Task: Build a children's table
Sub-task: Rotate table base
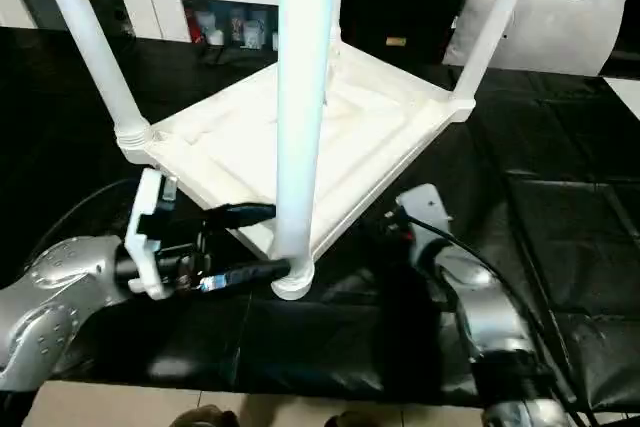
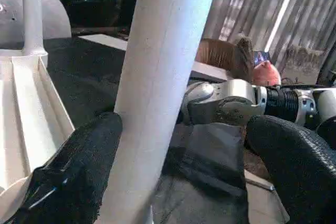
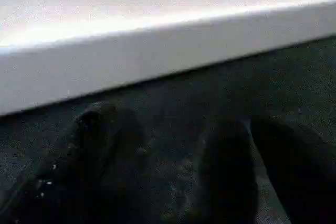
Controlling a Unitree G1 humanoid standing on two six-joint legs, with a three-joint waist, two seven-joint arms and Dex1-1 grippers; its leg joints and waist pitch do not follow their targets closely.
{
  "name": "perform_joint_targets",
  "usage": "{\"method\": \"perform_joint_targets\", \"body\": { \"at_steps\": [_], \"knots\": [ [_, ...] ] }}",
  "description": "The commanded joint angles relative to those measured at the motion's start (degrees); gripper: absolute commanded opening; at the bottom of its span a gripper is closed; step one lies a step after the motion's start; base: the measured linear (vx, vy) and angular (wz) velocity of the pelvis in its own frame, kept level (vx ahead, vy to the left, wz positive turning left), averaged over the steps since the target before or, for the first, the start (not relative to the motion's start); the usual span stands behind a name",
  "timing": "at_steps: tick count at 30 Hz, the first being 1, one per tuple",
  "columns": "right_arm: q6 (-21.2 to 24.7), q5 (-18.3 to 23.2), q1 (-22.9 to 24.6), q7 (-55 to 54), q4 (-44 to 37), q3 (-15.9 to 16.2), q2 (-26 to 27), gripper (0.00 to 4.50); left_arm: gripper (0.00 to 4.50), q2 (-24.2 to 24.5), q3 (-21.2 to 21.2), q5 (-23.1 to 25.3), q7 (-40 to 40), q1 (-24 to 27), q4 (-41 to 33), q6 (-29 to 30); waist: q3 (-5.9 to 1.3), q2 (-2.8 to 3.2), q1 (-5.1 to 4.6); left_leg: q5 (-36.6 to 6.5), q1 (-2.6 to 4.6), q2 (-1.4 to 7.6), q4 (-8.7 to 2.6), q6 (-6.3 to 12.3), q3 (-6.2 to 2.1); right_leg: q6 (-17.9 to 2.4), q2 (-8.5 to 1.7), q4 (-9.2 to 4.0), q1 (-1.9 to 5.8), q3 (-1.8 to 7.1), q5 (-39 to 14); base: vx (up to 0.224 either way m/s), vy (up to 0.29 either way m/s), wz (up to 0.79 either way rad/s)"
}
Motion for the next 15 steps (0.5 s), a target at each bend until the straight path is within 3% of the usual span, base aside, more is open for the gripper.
{"method": "perform_joint_targets", "body": {
  "at_steps": [1, 6, 10, 15],
  "knots": [
    [1.0, 0.3, 0.5, -0.6, -0.7, -1.1, -0.9, 4.5, 4.46, 0.7, 0.6, -0.9, -1.0, 0.5, -1.5, 0.7, -3.0, 0.01, 0.12, -7.8, 0.8, 3.62, -4.28, 0.85, -1.3, -12.2, -4.96, -4.42, 2.55, 2.77, -7.1, 0.0, 0.0, 0.0],
    [1.0, -0.3, 0.5, -1.6, -0.4, -1.7, -1.7, 4.5, 4.46, 2.0, 0.3, -1.3, -1.7, 0.8, -1.9, 1.4, -3.03, -0.06, 0.06, -7.6, 0.83, 3.58, -4.25, 0.84, -1.31, -11.7, -4.89, -4.39, 2.47, 2.76, -7.4, 0.0, 0.0, 0.0],
    [1.0, -0.9, -0.1, -1.8, 0.2, -1.5, -1.6, 4.5, 4.46, 1.8, -0.1, 3.5, 0.3, -0.2, 0.7, -1.7, -2.97, -0.22, -0.02, -7.1, 0.72, 3.62, -4.19, 1.2, -1.28, -11.5, -4.93, -4.47, 2.5, 2.8, -7.1, 0.0, 0.0, 0.0],
    [0.7, -1.0, -1.2, -2.1, 1.4, -1.1, -1.3, 4.5, 4.46, 1.1, -1.3, 6.2, 1.9, -1.9, 3.5, -3.4, -3.09, -0.13, 0.01, -6.5, 0.81, 3.59, -4.15, 1.23, -1.31, -11.3, -4.92, -4.34, 2.49, 2.77, -6.6, 0.0, 0.0, 0.0]
  ]
}}
